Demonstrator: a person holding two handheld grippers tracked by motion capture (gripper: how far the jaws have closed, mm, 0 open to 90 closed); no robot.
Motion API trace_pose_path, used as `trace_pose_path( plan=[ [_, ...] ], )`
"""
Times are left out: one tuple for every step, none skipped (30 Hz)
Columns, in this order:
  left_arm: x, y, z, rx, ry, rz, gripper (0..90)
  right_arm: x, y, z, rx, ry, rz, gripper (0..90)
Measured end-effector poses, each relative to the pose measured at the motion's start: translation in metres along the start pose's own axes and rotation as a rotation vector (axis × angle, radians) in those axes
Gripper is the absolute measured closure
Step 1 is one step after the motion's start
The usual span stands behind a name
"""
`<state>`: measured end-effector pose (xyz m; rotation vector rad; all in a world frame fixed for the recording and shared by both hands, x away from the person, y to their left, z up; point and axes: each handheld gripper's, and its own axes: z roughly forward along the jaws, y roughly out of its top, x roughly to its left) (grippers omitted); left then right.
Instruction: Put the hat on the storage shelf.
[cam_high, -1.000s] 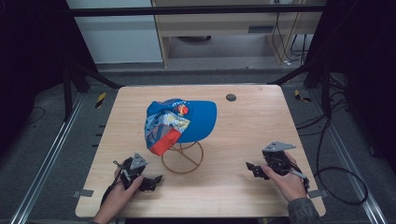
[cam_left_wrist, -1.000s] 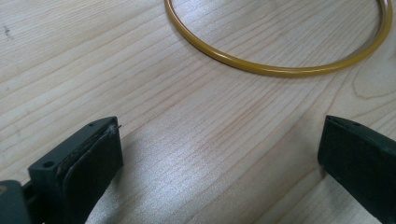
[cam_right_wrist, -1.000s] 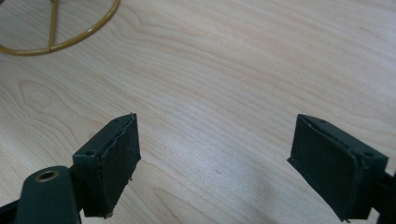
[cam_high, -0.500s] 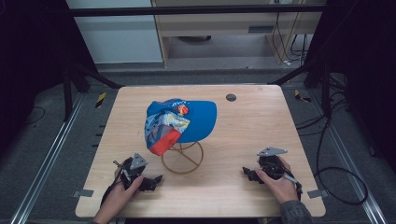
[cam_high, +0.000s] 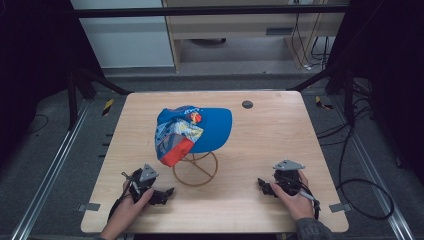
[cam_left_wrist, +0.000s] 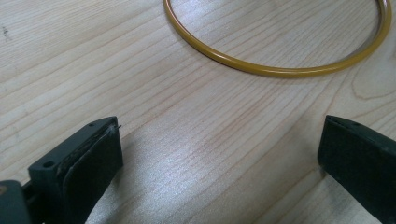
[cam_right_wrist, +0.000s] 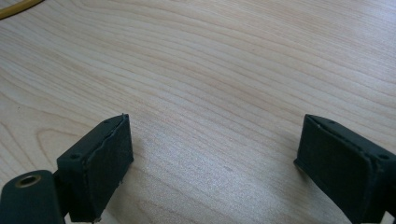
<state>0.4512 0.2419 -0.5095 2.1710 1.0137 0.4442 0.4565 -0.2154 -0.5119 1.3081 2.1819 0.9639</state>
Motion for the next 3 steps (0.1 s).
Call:
trace_pose_path(
  plan=[
    [0.0,0.0,0.0,0.0,0.0,0.0,0.0,0.0001,0.0,0.0,0.0,-0.001,0.001,10.4],
    [0.0,0.0,0.0,0.0,0.0,0.0,0.0,0.0005,0.0,0.0,0.0,-0.002,0.005,10.4],
    [0.0,0.0,0.0,0.0,0.0,0.0,0.0,0.0005,0.0,0.0001,0.0,-0.003,0.005,10.3]
  ],
)
